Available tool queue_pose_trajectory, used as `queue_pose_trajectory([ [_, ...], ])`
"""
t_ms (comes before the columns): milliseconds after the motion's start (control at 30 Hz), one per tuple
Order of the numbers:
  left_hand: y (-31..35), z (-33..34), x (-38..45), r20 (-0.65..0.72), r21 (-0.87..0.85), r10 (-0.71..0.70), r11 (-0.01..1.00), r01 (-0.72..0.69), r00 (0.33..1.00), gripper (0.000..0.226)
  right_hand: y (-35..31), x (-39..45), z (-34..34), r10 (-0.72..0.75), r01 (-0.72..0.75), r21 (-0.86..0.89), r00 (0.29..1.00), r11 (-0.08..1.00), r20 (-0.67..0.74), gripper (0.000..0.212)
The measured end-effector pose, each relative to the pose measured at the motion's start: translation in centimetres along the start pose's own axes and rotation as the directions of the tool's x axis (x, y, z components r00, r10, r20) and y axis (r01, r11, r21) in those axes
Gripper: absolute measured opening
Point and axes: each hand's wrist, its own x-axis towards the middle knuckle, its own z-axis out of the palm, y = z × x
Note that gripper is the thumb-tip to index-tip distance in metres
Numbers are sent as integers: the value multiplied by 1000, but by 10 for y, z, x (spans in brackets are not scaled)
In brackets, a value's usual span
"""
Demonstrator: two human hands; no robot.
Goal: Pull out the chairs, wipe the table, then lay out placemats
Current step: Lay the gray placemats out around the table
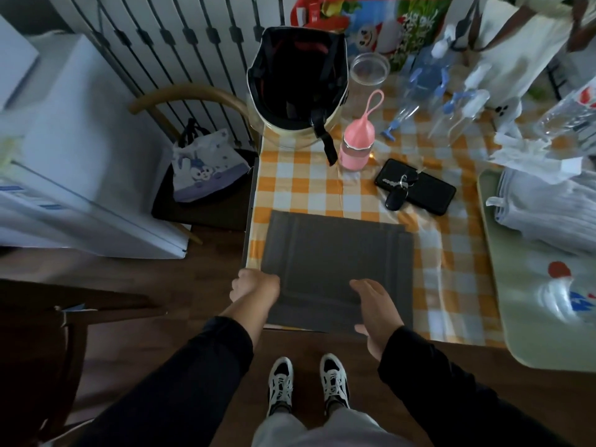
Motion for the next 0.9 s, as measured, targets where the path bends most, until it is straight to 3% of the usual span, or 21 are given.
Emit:
queue_pose_trajectory([
  [200, 11, -5, -1, 80, 28, -45, 999, 43, 996, 81, -3, 0, -5, 46, -47, 29, 999, 998, 27, 37],
  [300, 14, -11, -6, 154, -82, -19, 996, 32, 988, 70, -3, 1, -5, 60, -60, 31, 998, 998, 18, 33],
  [400, 10, -11, -11, 249, -201, 61, 979, -10, 967, 45, -3, 1, -5, 69, -69, 18, 998, 997, 16, 35],
  [500, 6, -16, -14, 200, -274, 123, 960, -65, 972, 54, -3, 1, -7, 55, -55, 0, 998, 998, 23, 35],
  [600, 7, -22, -21, 149, -116, 216, 973, -200, 965, 63, -4, 4, -7, 14, -14, -40, 1000, 999, -3, 28],
  [667, 8, -26, -27, 151, -121, 269, 960, -252, 951, 61, -5, 3, -8, -14, 14, -48, 1000, 999, 7, 24],
  [767, 3, -30, -28, 203, -389, 317, 894, -221, 927, 52, -14, 0, -11, -108, 113, -115, 993, 987, 45, 19],
  [900, -19, -49, -44, 356, -701, 341, 713, 7, 870, 30, -31, -3, -16, -277, 288, -306, 958, 907, 79, 30],
])
